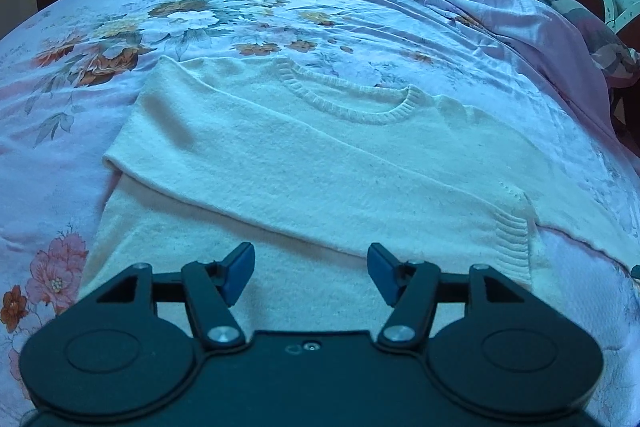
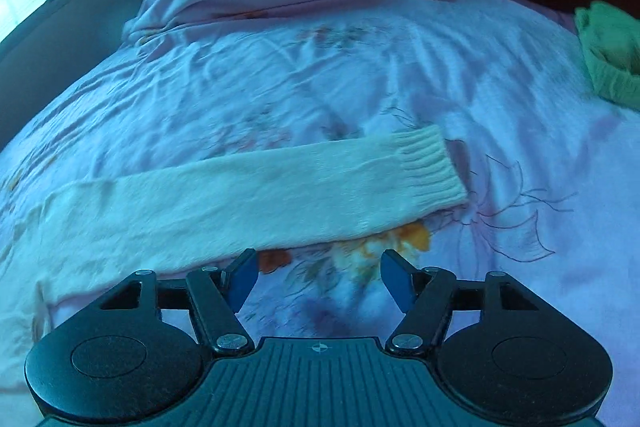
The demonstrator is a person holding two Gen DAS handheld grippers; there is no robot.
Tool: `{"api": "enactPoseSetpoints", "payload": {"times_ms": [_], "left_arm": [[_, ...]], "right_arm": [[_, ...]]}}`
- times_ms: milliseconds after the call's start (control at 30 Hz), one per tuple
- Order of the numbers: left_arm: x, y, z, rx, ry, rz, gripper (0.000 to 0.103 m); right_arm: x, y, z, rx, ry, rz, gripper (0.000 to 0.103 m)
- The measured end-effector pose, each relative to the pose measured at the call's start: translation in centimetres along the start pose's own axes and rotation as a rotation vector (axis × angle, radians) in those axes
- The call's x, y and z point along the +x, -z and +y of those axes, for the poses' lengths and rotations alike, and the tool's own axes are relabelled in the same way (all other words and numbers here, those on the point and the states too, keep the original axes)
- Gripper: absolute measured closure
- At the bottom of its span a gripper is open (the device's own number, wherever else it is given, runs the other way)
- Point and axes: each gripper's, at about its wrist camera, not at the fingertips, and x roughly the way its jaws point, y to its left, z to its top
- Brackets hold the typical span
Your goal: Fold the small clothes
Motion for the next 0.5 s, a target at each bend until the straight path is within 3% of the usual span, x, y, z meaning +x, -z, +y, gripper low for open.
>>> {"api": "enactPoseSetpoints", "payload": {"times_ms": [33,133,200,333,500], "left_arm": [[0.1,0.0,-0.1,0.0,-0.002,0.001,0.043],[0.5,0.0,-0.2,0.009,-0.006,0.007,0.043],[0.6,0.1,-0.1,0.014,-0.007,0.008,0.043],[0.7,0.3,0.1,0.024,-0.008,0.0,0.043],[0.4,0.1,0.7,0.014,0.002,-0.008,0.043]], "right_arm": [[0.5,-0.5,-0.9,0.048,0.006,0.005,0.062],[1.7,-1.9,-3.1,0.154,0.032,-0.011,0.081],[2.1,-2.7,-3.9,0.215,0.032,-0.026,0.082],[2.8,-3.9,-3.6,0.24,0.036,-0.056,0.096],[2.1,-4.8,-1.4,0.239,-0.048,-0.121,0.098]]}}
